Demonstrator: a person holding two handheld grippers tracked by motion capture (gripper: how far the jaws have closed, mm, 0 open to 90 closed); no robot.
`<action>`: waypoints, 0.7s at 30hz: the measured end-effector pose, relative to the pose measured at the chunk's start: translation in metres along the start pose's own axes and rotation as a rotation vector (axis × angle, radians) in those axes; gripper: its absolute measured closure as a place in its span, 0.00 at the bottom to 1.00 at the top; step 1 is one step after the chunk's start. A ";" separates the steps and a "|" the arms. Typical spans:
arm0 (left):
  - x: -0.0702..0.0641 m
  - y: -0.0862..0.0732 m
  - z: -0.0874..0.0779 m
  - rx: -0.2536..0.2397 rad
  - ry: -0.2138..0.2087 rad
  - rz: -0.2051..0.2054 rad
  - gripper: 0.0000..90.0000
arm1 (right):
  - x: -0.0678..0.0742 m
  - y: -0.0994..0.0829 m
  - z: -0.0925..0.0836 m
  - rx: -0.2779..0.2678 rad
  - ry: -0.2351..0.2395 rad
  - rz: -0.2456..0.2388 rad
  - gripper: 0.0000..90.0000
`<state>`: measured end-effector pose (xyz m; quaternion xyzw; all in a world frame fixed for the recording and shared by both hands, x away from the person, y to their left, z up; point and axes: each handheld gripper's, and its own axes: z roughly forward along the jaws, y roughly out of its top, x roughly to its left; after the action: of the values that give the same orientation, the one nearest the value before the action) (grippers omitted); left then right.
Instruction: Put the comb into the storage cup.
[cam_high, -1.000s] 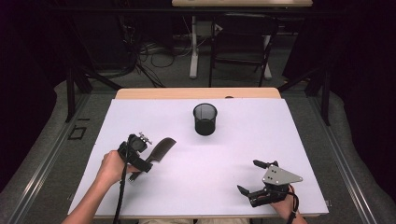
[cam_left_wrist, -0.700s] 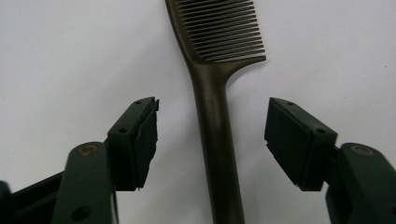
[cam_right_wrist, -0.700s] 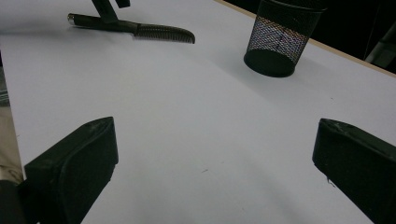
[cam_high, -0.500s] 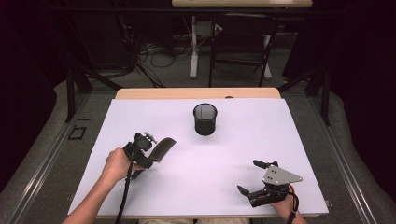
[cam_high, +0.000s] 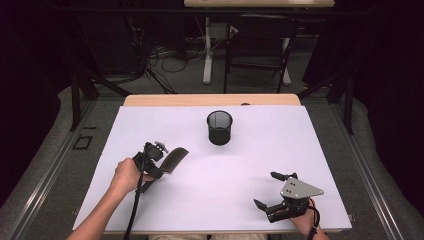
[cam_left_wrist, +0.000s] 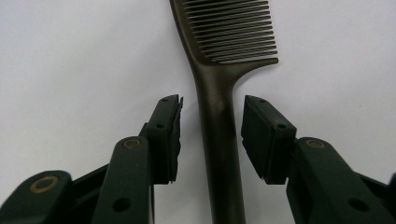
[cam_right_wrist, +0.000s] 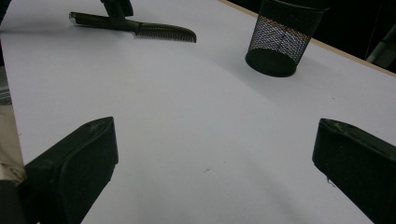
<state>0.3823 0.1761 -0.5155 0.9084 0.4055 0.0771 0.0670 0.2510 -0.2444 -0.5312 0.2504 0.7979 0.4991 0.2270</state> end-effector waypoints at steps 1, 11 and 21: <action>0.000 0.000 0.001 0.002 0.001 -0.001 0.64 | 0.000 0.000 0.000 0.000 0.001 0.000 0.00; 0.002 0.000 0.006 0.006 -0.025 -0.022 0.66 | 0.000 0.000 0.000 -0.001 0.001 -0.002 0.00; 0.001 -0.005 0.009 -0.016 -0.034 -0.053 0.78 | 0.001 0.000 0.001 0.005 0.006 -0.002 0.00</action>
<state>0.3810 0.1798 -0.5256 0.8979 0.4278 0.0629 0.0831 0.2505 -0.2433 -0.5315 0.2487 0.8001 0.4976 0.2245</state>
